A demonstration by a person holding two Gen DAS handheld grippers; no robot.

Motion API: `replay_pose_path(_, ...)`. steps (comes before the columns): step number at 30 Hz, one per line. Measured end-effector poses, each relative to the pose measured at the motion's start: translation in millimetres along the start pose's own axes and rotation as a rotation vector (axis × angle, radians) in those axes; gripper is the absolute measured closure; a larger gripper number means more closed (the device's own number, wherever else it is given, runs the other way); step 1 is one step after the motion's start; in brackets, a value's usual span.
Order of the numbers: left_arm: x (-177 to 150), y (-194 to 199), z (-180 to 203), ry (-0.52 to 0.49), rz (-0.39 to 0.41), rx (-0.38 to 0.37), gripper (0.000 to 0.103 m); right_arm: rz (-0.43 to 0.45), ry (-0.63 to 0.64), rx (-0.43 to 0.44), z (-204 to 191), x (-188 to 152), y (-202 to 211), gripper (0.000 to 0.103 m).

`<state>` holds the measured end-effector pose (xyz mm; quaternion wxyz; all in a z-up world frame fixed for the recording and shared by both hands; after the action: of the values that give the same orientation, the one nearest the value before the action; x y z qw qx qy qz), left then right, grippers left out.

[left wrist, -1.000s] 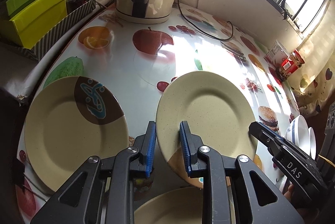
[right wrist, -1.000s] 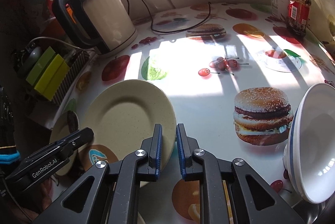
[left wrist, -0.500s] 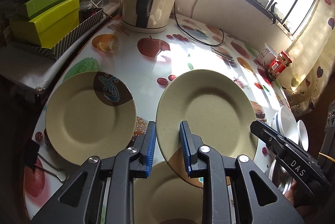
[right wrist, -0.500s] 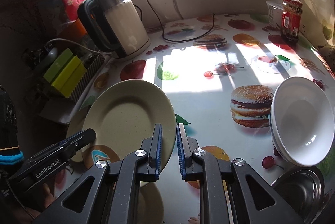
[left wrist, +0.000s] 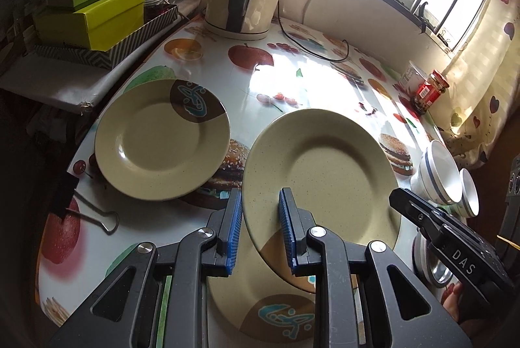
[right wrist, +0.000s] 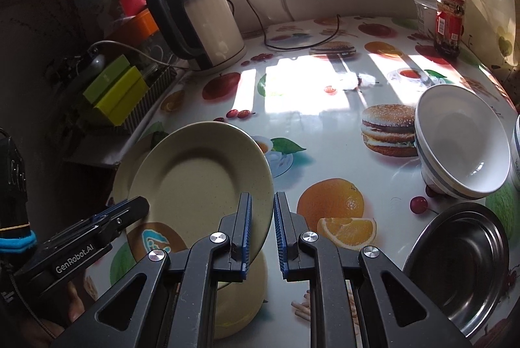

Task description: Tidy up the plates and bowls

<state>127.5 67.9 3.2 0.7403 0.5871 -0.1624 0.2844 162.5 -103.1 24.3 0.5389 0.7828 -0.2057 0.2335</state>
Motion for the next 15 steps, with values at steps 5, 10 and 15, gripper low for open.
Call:
replay_pose_path(5,-8.8,4.5,-4.2,0.005,0.001,0.007,0.079,-0.007,0.012,0.005,-3.2,-11.2,2.7,0.089)
replay_pose_path(10,-20.2,7.5,-8.8,0.008,-0.003,0.015,0.079,-0.014,0.025,0.007,-7.5,-22.1,4.0,0.089)
replay_pose_path(15,-31.0,7.6,-12.3,0.012,-0.011,0.024,0.079,-0.030,0.028,0.010,-8.8,-33.1,2.0,0.089)
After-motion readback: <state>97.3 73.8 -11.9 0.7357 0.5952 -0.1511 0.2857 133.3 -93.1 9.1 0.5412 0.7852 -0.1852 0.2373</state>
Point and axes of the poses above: each gripper's, at about its wrist camera, not at the fingertips, and y roughly against the way its jaws point, z to its right, x to its top, the point moved 1 cm from there along -y, roughly the way its jaws point, and after that the axes turned 2 degrees about z, right-handed, at the moved point
